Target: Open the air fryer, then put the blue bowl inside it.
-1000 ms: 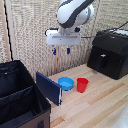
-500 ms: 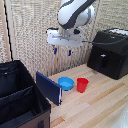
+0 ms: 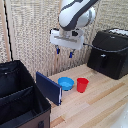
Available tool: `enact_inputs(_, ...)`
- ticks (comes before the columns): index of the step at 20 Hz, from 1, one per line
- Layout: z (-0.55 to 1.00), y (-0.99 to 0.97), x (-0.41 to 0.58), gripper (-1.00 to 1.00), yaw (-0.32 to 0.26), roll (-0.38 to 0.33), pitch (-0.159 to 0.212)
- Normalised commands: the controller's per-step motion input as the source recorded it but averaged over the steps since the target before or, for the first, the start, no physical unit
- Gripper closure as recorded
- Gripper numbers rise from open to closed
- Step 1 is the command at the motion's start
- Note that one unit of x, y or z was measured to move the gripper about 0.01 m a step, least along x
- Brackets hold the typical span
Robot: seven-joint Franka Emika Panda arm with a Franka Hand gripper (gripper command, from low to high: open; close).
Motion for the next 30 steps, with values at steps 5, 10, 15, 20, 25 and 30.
enact_inputs(5,-0.10,0.10,-0.028,-1.00,0.001,-0.375,-0.033)
enact_inputs(10,-0.10,0.08,-0.070,-1.00,0.000,-0.375,-0.028)
enact_inputs(15,-0.11,0.00,-0.014,-1.00,0.010,-0.375,-0.050)
enact_inputs(20,-0.12,-0.15,0.000,-1.00,0.083,-0.363,-0.090)
enact_inputs(25,-0.21,-0.37,0.000,-1.00,0.108,-0.269,-0.095)
enact_inputs(30,-0.24,-0.49,-0.024,-1.00,0.071,-0.171,-0.090)
